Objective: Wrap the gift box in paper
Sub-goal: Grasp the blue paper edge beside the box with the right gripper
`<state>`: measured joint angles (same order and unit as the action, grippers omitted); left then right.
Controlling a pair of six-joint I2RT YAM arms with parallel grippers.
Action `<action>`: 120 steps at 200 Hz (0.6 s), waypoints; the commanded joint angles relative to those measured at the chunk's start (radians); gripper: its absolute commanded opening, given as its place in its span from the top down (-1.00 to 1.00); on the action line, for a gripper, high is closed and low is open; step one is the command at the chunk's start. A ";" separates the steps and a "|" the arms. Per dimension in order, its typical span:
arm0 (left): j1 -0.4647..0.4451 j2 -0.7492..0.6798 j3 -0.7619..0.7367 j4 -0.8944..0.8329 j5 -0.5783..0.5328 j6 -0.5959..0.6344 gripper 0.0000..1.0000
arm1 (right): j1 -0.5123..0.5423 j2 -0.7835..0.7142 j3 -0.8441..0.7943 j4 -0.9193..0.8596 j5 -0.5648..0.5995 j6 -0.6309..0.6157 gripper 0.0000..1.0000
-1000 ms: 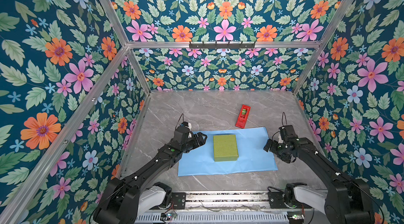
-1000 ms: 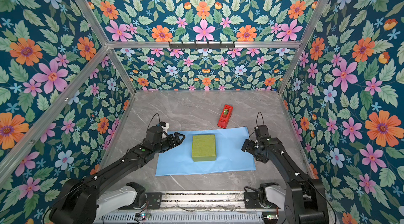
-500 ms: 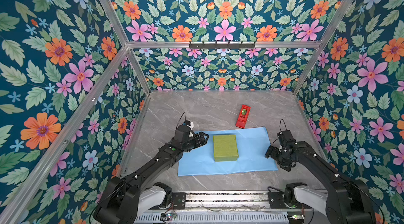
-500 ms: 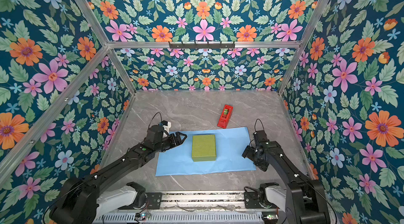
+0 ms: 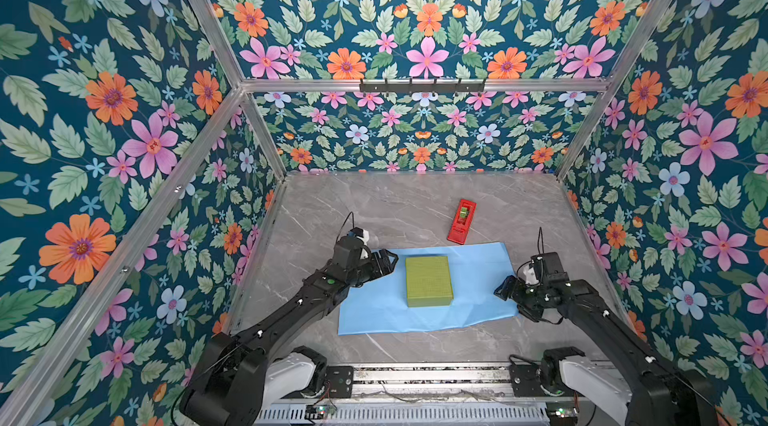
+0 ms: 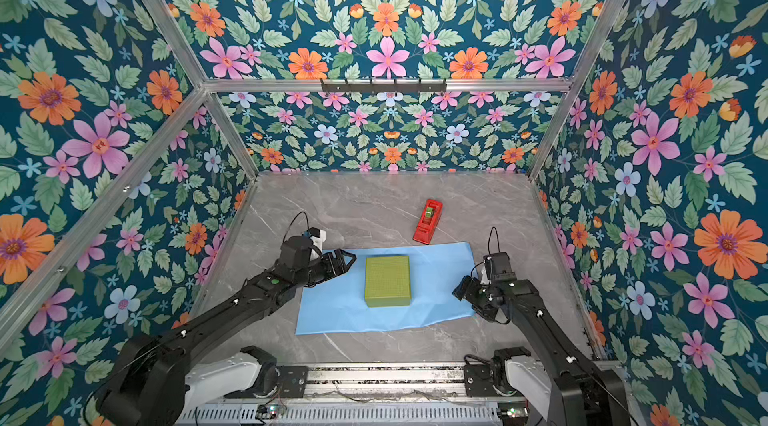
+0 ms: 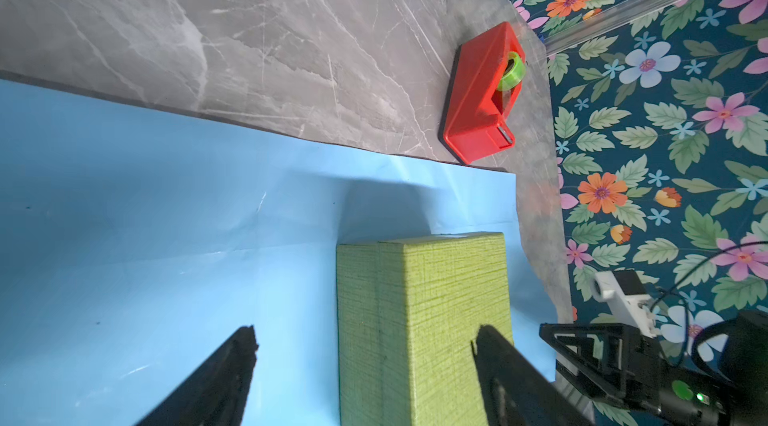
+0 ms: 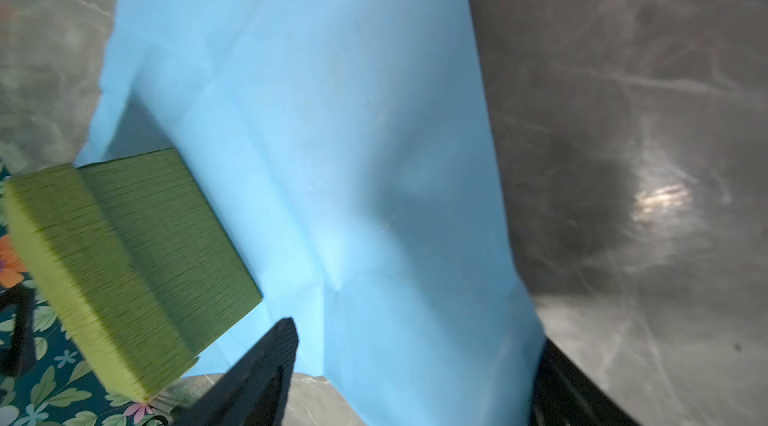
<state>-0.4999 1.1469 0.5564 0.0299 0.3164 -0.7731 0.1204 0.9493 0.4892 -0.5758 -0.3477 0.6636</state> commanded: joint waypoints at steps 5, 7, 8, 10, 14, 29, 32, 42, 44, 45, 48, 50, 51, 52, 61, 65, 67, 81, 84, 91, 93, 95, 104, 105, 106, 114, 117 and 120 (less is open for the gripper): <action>-0.004 -0.006 0.000 0.005 -0.002 0.018 -0.69 | 0.001 -0.084 -0.014 0.049 -0.011 -0.020 -0.64; -0.005 -0.007 -0.001 0.005 -0.003 0.017 -0.69 | 0.001 -0.093 -0.016 0.050 -0.010 -0.020 -0.64; -0.005 -0.007 -0.001 0.005 -0.004 0.018 -0.69 | 0.001 -0.097 -0.017 0.051 -0.012 -0.019 -0.64; -0.005 -0.007 -0.001 0.005 -0.005 0.017 -0.69 | 0.001 -0.105 -0.020 0.055 -0.011 -0.019 -0.64; -0.005 -0.007 -0.001 0.005 -0.005 0.017 -0.70 | 0.001 -0.120 -0.023 0.059 -0.012 -0.019 -0.64; -0.006 -0.012 -0.003 0.002 -0.008 0.017 -0.69 | 0.001 -0.169 -0.033 0.065 -0.020 -0.024 -0.63; -0.006 -0.013 -0.004 0.002 -0.008 0.017 -0.69 | 0.001 -0.179 -0.034 0.065 -0.024 -0.026 -0.63; -0.007 -0.015 -0.003 0.002 -0.010 0.015 -0.69 | 0.001 -0.205 -0.036 0.063 -0.034 -0.030 -0.62; -0.006 -0.016 -0.003 0.002 -0.010 0.016 -0.70 | 0.001 -0.209 -0.035 0.061 -0.036 -0.030 -0.61; -0.007 -0.015 -0.003 0.002 -0.010 0.016 -0.70 | 0.001 -0.211 -0.036 0.059 -0.037 -0.031 -0.61; -0.009 -0.016 -0.003 0.001 -0.010 0.016 -0.69 | 0.001 -0.218 -0.035 0.056 -0.038 -0.030 -0.60; -0.008 -0.016 -0.003 0.001 -0.012 0.015 -0.70 | 0.001 -0.223 -0.035 0.053 -0.040 -0.031 -0.60; -0.008 -0.016 -0.003 0.001 -0.012 0.015 -0.69 | 0.001 -0.225 -0.034 0.052 -0.041 -0.031 -0.59; -0.008 -0.016 -0.002 0.001 -0.012 0.015 -0.69 | 0.001 -0.227 -0.034 0.051 -0.041 -0.031 -0.59; -0.008 -0.015 -0.001 0.001 -0.013 0.016 -0.69 | 0.001 -0.244 -0.032 0.039 -0.044 -0.028 -0.56; -0.009 -0.016 0.000 0.001 -0.013 0.015 -0.69 | 0.001 -0.250 -0.032 0.032 -0.040 -0.025 -0.55; -0.009 -0.016 0.000 0.001 -0.013 0.016 -0.69 | 0.001 -0.252 -0.031 0.028 -0.035 -0.022 -0.54; -0.012 -0.016 0.002 0.002 -0.016 0.014 -0.69 | 0.001 -0.254 -0.029 0.000 -0.013 -0.007 -0.48; -0.012 -0.016 0.002 0.002 -0.017 0.014 -0.69 | 0.001 -0.253 -0.029 -0.007 -0.009 -0.003 -0.47; -0.014 -0.015 0.002 0.002 -0.018 0.012 -0.69 | 0.001 -0.250 -0.029 -0.020 0.004 0.010 -0.43; -0.014 -0.016 0.002 0.002 -0.018 0.013 -0.69 | 0.001 -0.250 -0.028 -0.027 0.007 0.013 -0.42; -0.014 -0.016 0.002 0.002 -0.018 0.012 -0.69 | 0.001 -0.249 -0.028 -0.031 0.010 0.013 -0.41; -0.017 -0.016 0.002 0.004 -0.019 0.011 -0.69 | 0.001 -0.249 -0.028 -0.042 0.015 0.019 -0.35; -0.018 -0.016 0.002 0.004 -0.019 0.012 -0.69 | 0.001 -0.249 -0.028 -0.043 0.016 0.020 -0.34; -0.018 -0.016 0.002 0.004 -0.020 0.010 -0.69 | 0.001 -0.250 -0.029 -0.044 0.017 0.021 -0.34; -0.020 -0.016 0.002 0.005 -0.020 0.009 -0.69 | 0.001 -0.255 -0.028 -0.056 0.036 0.032 -0.26; -0.020 -0.016 0.002 0.005 -0.021 0.009 -0.69 | 0.001 -0.258 -0.029 -0.059 0.044 0.034 -0.22; -0.021 -0.016 0.002 0.005 -0.021 0.010 -0.69 | 0.001 -0.258 -0.028 -0.062 0.052 0.037 -0.19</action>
<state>-0.5171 1.1339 0.5545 0.0288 0.3096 -0.7670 0.1204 0.7010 0.4572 -0.5892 -0.3576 0.6655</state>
